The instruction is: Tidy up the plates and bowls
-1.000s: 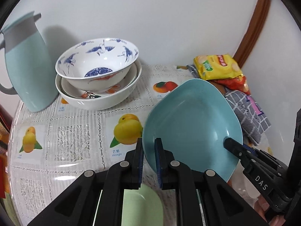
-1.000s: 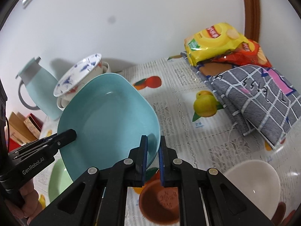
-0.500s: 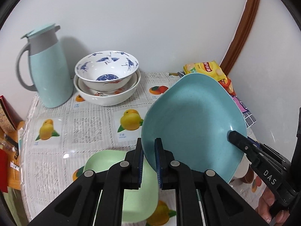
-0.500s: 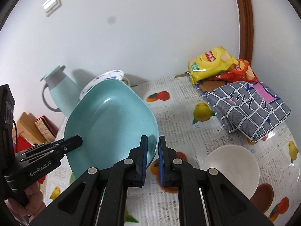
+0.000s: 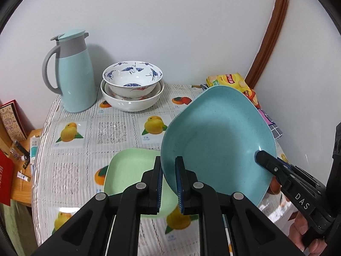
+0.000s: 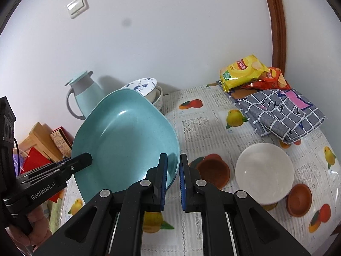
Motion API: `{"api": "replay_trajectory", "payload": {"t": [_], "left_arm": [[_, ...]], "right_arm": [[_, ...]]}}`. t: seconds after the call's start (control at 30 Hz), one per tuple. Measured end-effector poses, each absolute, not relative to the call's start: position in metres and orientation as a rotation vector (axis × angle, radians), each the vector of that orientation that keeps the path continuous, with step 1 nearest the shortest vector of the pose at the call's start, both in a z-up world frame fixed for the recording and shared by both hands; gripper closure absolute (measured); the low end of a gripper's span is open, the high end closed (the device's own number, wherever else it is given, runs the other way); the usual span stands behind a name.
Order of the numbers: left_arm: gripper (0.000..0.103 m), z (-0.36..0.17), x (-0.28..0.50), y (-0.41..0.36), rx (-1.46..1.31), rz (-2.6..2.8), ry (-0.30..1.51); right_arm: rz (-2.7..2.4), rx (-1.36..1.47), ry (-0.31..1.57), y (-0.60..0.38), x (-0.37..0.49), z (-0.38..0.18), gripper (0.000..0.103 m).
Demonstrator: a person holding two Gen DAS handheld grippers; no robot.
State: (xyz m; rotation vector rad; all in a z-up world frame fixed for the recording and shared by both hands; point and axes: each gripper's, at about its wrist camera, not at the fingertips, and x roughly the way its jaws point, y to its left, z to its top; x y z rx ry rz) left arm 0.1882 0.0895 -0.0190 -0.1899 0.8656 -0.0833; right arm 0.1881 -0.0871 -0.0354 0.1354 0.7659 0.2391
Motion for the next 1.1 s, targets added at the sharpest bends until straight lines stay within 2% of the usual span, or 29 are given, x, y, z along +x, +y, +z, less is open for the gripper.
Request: {"api": "replay_trajectory", "payload": {"t": [0.4,1.1], "left_arm": [[0.091,-0.01,0.144,0.095,-0.189,-0.064,0.834],[0.091,-0.006,0.127,0.098,-0.202,-0.054,0.818]], "right_arm": [[0.261,0.149,0.741,-0.082,0.146,-0.029,0.092],[0.274,0.152,0.735,-0.077,0.134,-0.029,0.093]]}}
